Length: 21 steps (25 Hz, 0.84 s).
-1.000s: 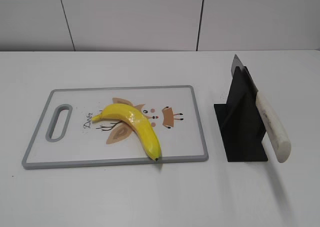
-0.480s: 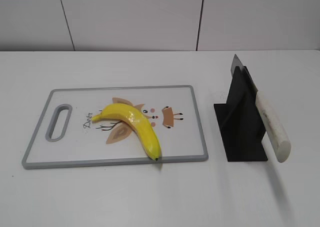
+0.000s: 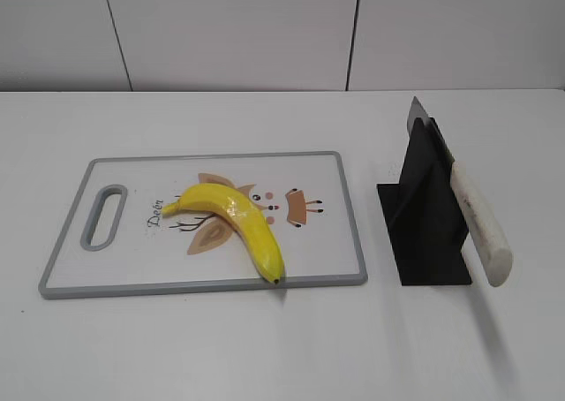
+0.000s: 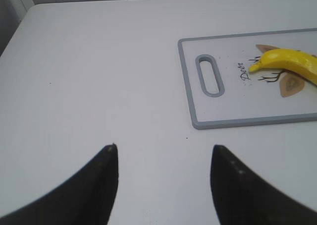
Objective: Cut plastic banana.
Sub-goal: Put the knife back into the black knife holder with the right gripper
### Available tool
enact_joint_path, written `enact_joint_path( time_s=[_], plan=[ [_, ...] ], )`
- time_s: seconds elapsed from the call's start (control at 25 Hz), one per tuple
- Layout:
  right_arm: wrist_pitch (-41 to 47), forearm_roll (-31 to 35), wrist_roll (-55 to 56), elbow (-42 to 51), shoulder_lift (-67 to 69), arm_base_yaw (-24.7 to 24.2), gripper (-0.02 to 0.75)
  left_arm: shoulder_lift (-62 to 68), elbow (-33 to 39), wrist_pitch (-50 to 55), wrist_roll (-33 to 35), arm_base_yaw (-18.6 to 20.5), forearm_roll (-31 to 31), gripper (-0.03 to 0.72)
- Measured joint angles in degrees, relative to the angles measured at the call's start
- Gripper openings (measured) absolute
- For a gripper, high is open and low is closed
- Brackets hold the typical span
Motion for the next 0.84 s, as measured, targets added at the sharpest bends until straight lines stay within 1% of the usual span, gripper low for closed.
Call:
enact_joint_path(
  time_s=[0.2, 0.32, 0.44, 0.84],
  plan=[
    [0.00, 0.01, 0.00, 0.00, 0.00, -7.80, 0.573, 0.00, 0.00, 0.00, 0.00, 0.00, 0.00, 0.552],
    [0.00, 0.13, 0.00, 0.00, 0.00, -10.41, 0.573, 0.00, 0.00, 0.00, 0.00, 0.00, 0.00, 0.552],
    [0.00, 0.20, 0.05, 0.00, 0.00, -11.08, 0.573, 0.00, 0.00, 0.00, 0.00, 0.00, -0.05, 0.552],
    [0.00, 0.24, 0.05, 0.00, 0.00, -11.10, 0.571, 0.00, 0.00, 0.00, 0.00, 0.00, -0.06, 0.552]
  ],
)
